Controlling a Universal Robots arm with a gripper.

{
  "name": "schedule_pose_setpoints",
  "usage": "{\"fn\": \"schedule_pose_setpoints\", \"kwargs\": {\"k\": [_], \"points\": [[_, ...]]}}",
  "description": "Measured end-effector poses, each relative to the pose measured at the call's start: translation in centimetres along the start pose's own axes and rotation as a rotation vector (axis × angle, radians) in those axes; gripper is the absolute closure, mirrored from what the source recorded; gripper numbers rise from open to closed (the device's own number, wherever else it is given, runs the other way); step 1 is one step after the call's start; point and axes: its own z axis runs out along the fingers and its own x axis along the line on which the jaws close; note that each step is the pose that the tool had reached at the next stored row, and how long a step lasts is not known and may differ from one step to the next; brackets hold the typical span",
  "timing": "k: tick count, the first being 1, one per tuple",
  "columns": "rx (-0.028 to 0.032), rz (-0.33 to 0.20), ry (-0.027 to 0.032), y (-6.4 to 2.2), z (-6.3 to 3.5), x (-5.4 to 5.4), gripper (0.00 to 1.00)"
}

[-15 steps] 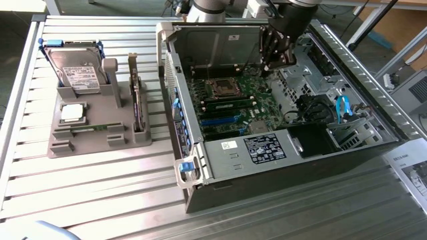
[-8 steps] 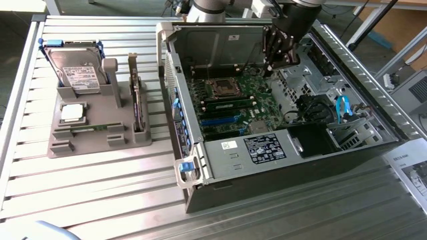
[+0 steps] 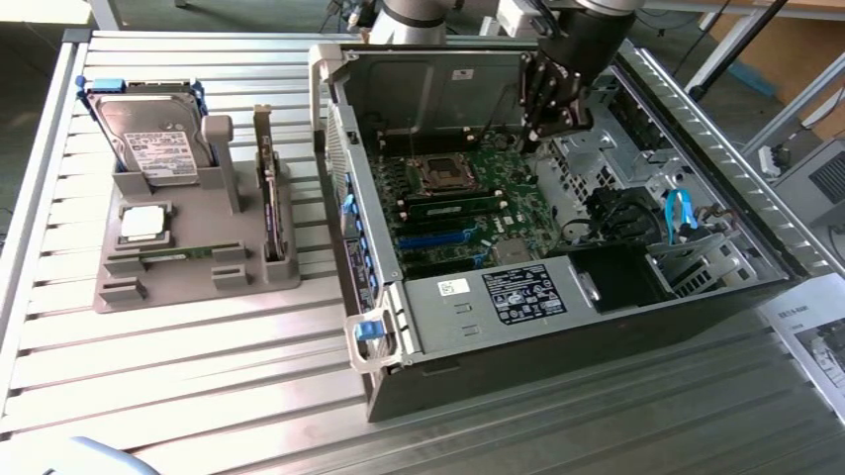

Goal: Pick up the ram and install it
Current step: 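Press down the ram until it locks into place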

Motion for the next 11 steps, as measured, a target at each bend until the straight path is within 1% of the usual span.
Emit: {"fn": "schedule_pose_setpoints", "kwargs": {"k": [11], "points": [[0.0020, 0.000, 0.0000, -0.01, 0.68, -0.03, 0.90]]}}
